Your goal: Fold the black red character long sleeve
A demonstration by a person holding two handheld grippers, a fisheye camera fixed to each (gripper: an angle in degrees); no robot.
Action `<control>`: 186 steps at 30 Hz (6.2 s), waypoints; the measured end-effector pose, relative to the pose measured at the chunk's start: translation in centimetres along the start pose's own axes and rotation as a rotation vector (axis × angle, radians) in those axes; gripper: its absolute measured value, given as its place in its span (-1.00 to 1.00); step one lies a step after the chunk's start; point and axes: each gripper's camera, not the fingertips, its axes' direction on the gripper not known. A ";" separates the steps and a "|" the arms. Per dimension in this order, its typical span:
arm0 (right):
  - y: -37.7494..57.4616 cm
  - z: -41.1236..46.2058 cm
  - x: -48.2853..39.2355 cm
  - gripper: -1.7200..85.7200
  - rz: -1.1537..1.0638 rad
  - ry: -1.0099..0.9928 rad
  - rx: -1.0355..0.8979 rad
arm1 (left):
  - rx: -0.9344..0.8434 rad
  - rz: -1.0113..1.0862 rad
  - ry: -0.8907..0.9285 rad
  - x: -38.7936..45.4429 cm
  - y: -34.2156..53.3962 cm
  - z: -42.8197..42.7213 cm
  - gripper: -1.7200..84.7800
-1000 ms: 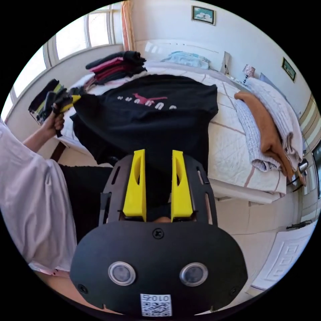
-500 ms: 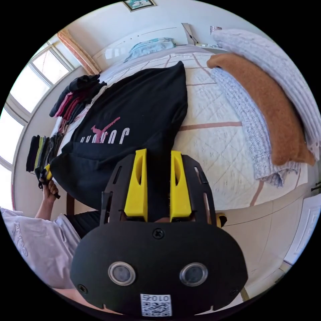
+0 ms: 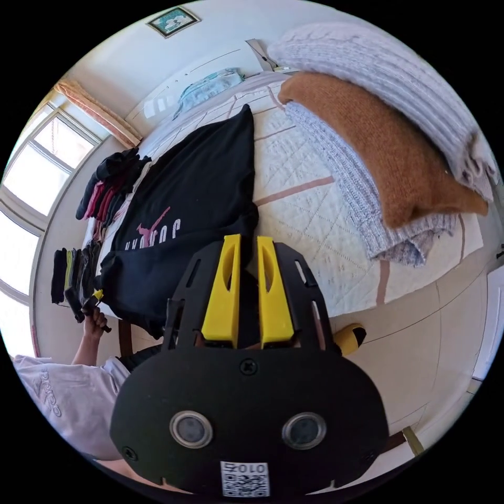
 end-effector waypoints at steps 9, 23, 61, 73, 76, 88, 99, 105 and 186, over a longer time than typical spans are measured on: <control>5.5 -3.5 -1.5 -0.72 -0.050 0.038 0.074 | 0.115 -0.161 0.067 -3.8 0.3 -4.3 -0.62; 9.9 -1.4 -3.5 -0.76 -0.034 0.046 0.022 | 0.232 0.046 -0.102 0.4 -1.5 -3.5 -0.92; 6.9 -3.3 -16.4 -0.79 -0.342 0.218 0.062 | -0.268 0.503 -0.711 5.9 2.5 12.2 -0.92; 13.4 0.0 -22.2 -0.70 -0.891 0.108 -0.291 | -0.527 1.059 -0.436 12.6 12.6 16.6 -0.78; 12.4 1.2 -22.6 -0.72 -0.909 0.120 -0.315 | -0.578 1.110 -0.382 12.9 14.0 18.8 -0.76; 10.7 0.2 -21.2 -0.87 -0.870 0.114 -0.281 | -0.569 1.325 -0.607 12.7 18.6 23.8 -0.76; 7.7 -11.6 -22.6 -0.88 -0.882 0.065 -0.008 | -0.487 1.262 -0.700 11.8 17.9 23.3 -0.85; 7.7 -12.4 -21.3 -0.88 -0.870 0.074 0.000 | -0.450 1.020 -0.618 10.6 13.6 21.1 -0.94; -10.6 -14.8 -15.5 -0.87 -0.748 0.210 0.029 | -0.437 0.826 -0.397 23.8 -24.8 8.2 -0.96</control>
